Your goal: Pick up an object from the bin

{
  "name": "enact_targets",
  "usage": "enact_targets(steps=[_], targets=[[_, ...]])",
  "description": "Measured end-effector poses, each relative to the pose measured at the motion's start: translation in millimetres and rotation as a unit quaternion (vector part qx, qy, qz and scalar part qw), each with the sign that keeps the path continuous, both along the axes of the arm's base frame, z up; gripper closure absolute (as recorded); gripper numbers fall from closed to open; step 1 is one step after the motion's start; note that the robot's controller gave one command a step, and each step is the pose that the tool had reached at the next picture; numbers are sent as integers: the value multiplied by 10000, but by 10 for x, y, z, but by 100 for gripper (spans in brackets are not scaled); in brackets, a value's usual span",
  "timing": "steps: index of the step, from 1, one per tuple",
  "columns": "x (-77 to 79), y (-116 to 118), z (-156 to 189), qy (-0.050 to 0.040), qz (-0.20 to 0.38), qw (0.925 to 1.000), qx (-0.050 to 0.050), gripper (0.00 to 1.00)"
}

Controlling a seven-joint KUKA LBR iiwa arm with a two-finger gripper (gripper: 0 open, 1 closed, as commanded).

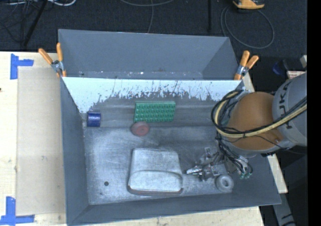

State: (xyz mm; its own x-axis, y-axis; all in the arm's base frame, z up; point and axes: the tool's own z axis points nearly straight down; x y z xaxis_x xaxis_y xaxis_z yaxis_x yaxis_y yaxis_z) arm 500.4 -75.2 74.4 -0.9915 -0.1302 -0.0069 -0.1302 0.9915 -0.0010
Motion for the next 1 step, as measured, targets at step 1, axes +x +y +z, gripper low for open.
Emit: enact_targets(steps=[1], targets=[[41,-71,1663,-2,1085,9941,-11,100]])
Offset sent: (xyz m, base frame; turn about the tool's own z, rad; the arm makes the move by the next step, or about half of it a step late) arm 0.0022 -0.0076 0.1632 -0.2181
